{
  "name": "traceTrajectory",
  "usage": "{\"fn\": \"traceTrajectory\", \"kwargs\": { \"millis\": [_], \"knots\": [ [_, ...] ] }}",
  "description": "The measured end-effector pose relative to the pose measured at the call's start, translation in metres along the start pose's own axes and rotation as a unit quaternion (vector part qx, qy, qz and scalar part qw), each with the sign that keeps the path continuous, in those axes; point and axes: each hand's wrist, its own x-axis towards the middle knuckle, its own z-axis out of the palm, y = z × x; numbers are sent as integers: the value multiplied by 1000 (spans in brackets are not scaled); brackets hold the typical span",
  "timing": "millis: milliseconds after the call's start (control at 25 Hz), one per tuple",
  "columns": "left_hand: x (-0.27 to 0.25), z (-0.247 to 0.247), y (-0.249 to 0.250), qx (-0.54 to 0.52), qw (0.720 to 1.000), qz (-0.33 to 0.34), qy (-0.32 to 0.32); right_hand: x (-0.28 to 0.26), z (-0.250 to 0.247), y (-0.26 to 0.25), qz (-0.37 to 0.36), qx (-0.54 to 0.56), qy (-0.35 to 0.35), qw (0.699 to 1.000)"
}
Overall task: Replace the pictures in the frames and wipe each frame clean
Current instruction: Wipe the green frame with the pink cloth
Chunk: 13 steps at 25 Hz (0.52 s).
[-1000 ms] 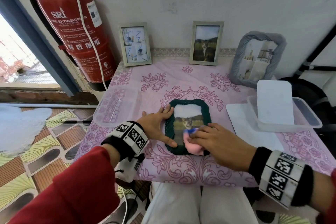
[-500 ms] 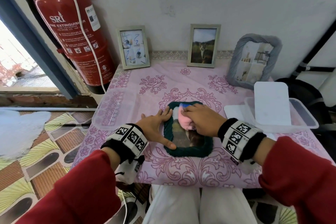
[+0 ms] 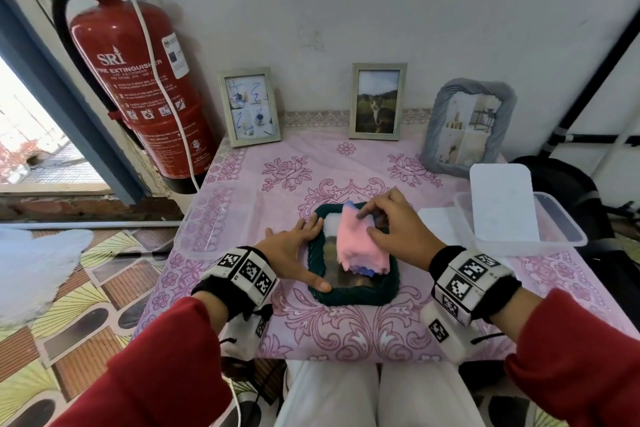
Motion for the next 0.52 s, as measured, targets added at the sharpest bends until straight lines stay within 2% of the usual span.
{"fn": "traceTrajectory", "kwargs": {
  "millis": [120,320,400,520],
  "knots": [
    [0,1,-1,-4,1000,2,2,-3,-7,8,6,-15,-5,1000],
    [0,3,-2,-6,1000,2,11,-5,1,10,14,40,-19,999],
    [0,3,-2,-5,1000,1,10,-4,6,11,6,-3,-31,999],
    [0,3,-1,-6,1000,-1,6,-5,13,15,-26,-135,-82,987]
  ]
}}
